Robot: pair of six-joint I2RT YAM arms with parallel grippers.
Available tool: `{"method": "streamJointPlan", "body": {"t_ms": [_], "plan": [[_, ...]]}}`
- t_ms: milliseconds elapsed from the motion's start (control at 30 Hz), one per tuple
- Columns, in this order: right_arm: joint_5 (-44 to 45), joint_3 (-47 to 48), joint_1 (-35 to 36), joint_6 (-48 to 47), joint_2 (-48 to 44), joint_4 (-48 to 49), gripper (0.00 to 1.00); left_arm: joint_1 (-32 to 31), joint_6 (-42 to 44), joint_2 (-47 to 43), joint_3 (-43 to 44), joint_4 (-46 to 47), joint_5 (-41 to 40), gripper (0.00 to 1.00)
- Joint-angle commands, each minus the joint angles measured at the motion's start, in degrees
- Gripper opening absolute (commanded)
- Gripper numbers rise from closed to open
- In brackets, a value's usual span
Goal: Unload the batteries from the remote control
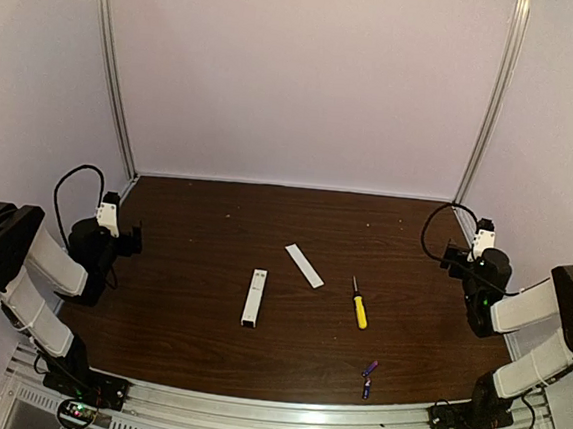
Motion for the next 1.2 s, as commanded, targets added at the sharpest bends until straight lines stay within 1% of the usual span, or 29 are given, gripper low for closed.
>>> {"method": "streamJointPlan", "body": {"t_ms": [0, 67, 100, 133, 167, 200, 233, 300, 367, 433, 1167], "plan": [[-5.8, -1.18, -1.03, 0.27, 3.81, 7.94, 1.0, 0.53, -0.28, 0.2, 0.53, 3.16, 0.37, 0.97], [-10.09, -0.96, -0.98, -1.02, 8.72, 14.04, 1.0, 0.53, -0.33, 0.14, 0.55, 3.16, 0.37, 0.97], [-11.21, -0.11, -1.05, -3.06, 7.62, 10.1, 1.0, 0.53, -0.31, 0.18, 0.55, 3.16, 0.41, 0.97], [-11.1, 0.37, -1.01, -2.97, 6.89, 7.76, 1.0, 0.53, -0.32, 0.19, 0.55, 3.16, 0.4, 0.97], [-11.09, 0.01, -0.98, -2.93, 8.05, 10.75, 1.0, 0.53, -0.28, 0.2, 0.55, 3.16, 0.39, 0.97], [-10.98, -0.05, -1.03, -2.94, 8.07, 11.1, 1.0, 0.53, -0.29, 0.2, 0.55, 3.16, 0.42, 0.97], [-10.74, 0.35, -1.02, -2.8, 7.34, 8.67, 1.0, 0.53, -0.3, 0.2, 0.54, 3.15, 0.43, 0.97], [-10.54, 0.07, -1.02, -2.84, 8.14, 10.84, 1.0, 0.53, -0.28, 0.19, 0.55, 3.16, 0.43, 0.97], [-10.28, 0.23, -0.99, -2.86, 7.6, 9.44, 1.0, 0.53, -0.28, 0.2, 0.55, 3.13, 0.39, 0.97], [-10.21, 0.03, -0.99, -2.94, 7.99, 10.84, 1.0, 0.53, -0.28, 0.2, 0.55, 3.15, 0.43, 0.97], [-9.66, 0.46, -1.05, -2.55, 8.03, 9.81, 1.0, 0.53, -0.33, 0.15, 0.53, 3.12, 0.43, 0.98]]}}
